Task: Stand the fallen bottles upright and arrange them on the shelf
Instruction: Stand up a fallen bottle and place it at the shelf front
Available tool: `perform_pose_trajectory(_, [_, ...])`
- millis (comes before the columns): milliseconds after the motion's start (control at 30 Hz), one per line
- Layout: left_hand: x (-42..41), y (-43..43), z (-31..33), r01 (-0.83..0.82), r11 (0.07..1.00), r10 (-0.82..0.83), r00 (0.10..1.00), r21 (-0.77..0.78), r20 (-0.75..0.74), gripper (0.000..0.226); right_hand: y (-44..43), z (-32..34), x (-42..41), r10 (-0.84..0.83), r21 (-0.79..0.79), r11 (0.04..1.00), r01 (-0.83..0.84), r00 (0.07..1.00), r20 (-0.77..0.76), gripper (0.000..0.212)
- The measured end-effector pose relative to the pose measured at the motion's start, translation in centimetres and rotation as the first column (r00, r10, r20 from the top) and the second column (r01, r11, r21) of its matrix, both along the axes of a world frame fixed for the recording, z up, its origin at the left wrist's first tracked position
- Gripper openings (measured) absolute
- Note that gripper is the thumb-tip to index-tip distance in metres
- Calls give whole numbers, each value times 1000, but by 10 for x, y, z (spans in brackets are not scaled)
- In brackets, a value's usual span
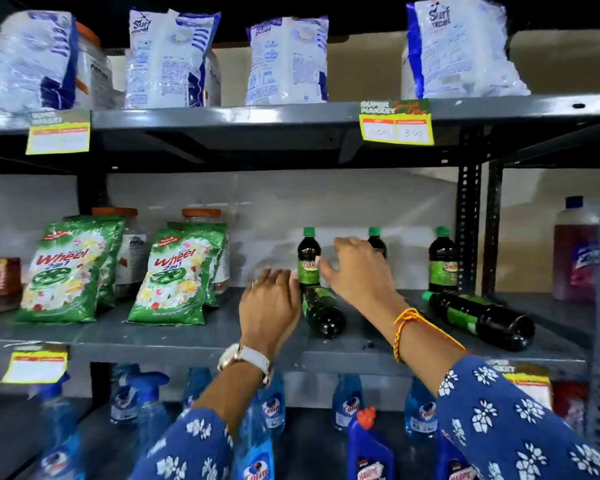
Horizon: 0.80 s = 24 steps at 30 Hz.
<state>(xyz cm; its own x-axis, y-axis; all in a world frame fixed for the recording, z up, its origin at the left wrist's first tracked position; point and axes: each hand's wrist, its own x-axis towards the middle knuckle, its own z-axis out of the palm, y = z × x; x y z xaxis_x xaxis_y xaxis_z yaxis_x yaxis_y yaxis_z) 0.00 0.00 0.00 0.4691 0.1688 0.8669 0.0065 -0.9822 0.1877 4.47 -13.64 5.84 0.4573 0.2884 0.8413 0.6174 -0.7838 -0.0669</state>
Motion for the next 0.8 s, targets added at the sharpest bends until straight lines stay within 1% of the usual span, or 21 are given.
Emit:
perform_pose_trajectory(33, [-4,6,-17,-7,999,4,998,-47,-60,30,7,-3,2,-35,-38,999,33,997,-73,47])
perform_pose_trajectory(100, [-6,20,-53,-24,998,18,995,-53,-103,27,22,-13,5,-127,-129,986,103,973,-195,48])
perform_pose_trajectory(133, [-10,24,-72,-26,999,20,991,-43,-135,26,30,-18,6,-188,-188,972,140,944,-272,50])
perform_pose_trajectory(200, [-10,34,-92,23,998,-16,991,50,-130,26,47,-26,13,-355,-332,913,238,864,-356,57])
perform_pose_trajectory(267, [-6,43,-100,29,993,-20,996,110,-86,32,65,-29,22,-499,-427,840,335,786,-366,61])
perform_pose_trajectory(367, [1,49,-108,47,992,-43,998,120,-35,33,88,-38,38,-621,-478,769,425,673,-401,54])
perform_pose_trajectory(400, [2,48,-109,49,992,-47,999,120,-18,33,93,-43,43,-654,-509,739,442,652,-384,52])
perform_pose_trajectory(433, [4,49,-110,47,992,-47,999,120,-7,33,96,-46,47,-676,-536,712,454,650,-347,49])
perform_pose_trajectory(467, [5,49,-110,44,992,-44,999,122,2,33,97,-50,51,-679,-548,699,459,667,-308,45])
perform_pose_trajectory(500, [6,50,-110,40,991,-41,999,128,2,33,95,-52,55,-655,-536,712,454,704,-273,42])
perform_pose_trajectory(567, [9,52,-112,37,991,-37,999,125,2,32,86,-58,60,-550,-455,794,404,796,-253,44])
perform_pose_trajectory(600, [9,53,-113,33,992,-34,999,121,9,31,79,-60,62,-479,-379,848,371,842,-246,49])
perform_pose_trajectory(667, [12,53,-116,32,992,-34,999,119,12,30,67,-69,66,-336,-166,939,302,909,-246,57])
perform_pose_trajectory(733, [15,54,-118,19,992,-23,999,128,23,30,60,-80,68,-167,20,984,179,947,-275,57])
perform_pose_trajectory(800, [18,54,-120,10,992,-15,999,129,34,31,57,-88,70,9,132,991,36,944,-329,52])
